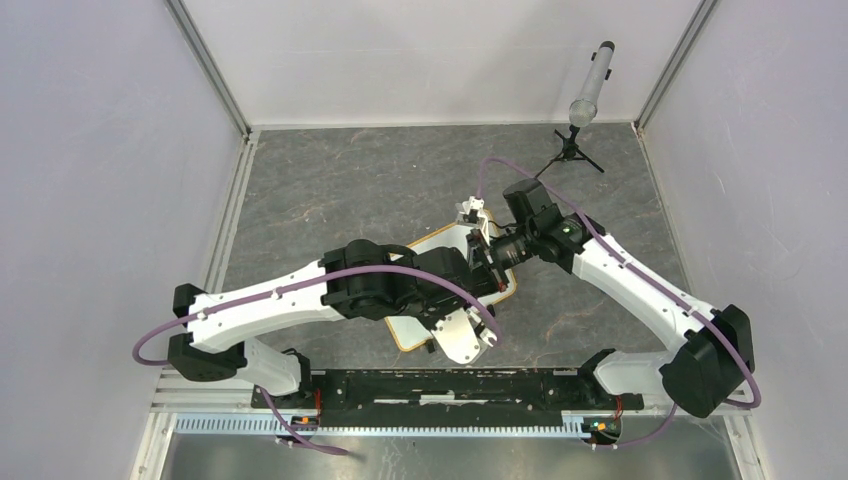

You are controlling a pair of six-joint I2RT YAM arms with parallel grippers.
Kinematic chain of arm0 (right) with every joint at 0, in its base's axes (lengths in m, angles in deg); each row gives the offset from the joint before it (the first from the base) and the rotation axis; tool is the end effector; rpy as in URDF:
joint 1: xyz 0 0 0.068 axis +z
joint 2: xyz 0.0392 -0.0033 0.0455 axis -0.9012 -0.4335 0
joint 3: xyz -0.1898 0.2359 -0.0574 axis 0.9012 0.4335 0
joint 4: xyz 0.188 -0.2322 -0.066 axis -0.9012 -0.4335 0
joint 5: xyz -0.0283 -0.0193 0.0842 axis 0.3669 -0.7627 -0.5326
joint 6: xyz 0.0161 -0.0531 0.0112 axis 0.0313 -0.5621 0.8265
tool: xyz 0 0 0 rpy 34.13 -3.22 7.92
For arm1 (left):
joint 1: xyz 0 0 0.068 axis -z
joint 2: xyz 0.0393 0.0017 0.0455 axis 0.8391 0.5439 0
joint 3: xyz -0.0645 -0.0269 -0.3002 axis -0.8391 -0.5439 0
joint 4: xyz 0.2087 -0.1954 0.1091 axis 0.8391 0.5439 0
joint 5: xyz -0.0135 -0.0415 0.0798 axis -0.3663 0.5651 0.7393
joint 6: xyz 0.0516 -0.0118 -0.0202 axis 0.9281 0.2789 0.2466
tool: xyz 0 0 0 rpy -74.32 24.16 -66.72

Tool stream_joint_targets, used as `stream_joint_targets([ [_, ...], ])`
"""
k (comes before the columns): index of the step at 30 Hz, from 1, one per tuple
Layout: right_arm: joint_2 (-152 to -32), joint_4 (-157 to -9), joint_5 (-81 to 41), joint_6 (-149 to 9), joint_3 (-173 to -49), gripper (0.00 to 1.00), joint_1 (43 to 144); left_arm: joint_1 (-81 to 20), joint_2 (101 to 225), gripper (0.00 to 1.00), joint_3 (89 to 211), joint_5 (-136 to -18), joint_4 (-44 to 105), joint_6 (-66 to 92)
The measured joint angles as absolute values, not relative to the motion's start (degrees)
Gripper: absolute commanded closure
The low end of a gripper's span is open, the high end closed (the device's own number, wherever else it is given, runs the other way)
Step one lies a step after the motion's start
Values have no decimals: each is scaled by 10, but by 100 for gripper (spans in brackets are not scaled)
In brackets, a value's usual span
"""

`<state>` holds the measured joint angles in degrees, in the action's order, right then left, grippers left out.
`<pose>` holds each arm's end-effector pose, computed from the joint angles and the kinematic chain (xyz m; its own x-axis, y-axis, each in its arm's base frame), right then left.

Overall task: Write a sentence on the whiteboard
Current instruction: Pass from the right arm to the left

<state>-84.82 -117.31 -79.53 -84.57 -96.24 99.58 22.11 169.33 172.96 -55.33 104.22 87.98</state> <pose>0.2190 0.1996 0.3284 -0.5038 -0.4205 -0.7545 -0.8026 -0.0951 0.5889 0.0665 -0.2987 0.4415 0.7617 0.6448 -0.0636 0.5631 -0.6104 0.5571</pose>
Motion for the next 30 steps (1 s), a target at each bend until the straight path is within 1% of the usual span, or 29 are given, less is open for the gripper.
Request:
stream_joint_targets([
  [3, -846, -1171, -797, -845, -962, 100, 996, 221, 1694, 55, 1729, -555, 1044, 878],
  [10, -845, -1168, -805, -840, -962, 100, 996, 221, 1695, 56, 1717, -566, 1044, 878],
  [11, -845, -1169, -806, -840, -962, 100, 996, 221, 1696, 59, 1713, -566, 1044, 878],
  [16, -839, -1176, -803, -845, -959, 100, 999, 221, 1696, 83, 1693, -562, 1031, 878],
  [17, -839, -1178, -801, -847, -959, 97, 1000, 221, 1696, 87, 1691, -561, 1028, 878],
  [18, -839, -1181, -797, -849, -959, 89, 1000, 221, 1696, 91, 1687, -560, 1026, 877],
  [20, -839, -1184, -794, -854, -959, 56, 1000, 220, 1694, 97, 1681, -556, 1020, 876],
  [22, -839, -1189, -798, -857, -960, 37, 1000, 214, 1690, 98, 1673, -556, 1013, 868],
  [24, -839, -1193, -801, -864, -965, 27, 997, 197, 1684, 98, 1668, -561, 1013, 851],
  [30, -841, -1195, -799, -866, -1012, 20, 951, 135, 1631, 98, 1653, -588, 1008, 816],
])
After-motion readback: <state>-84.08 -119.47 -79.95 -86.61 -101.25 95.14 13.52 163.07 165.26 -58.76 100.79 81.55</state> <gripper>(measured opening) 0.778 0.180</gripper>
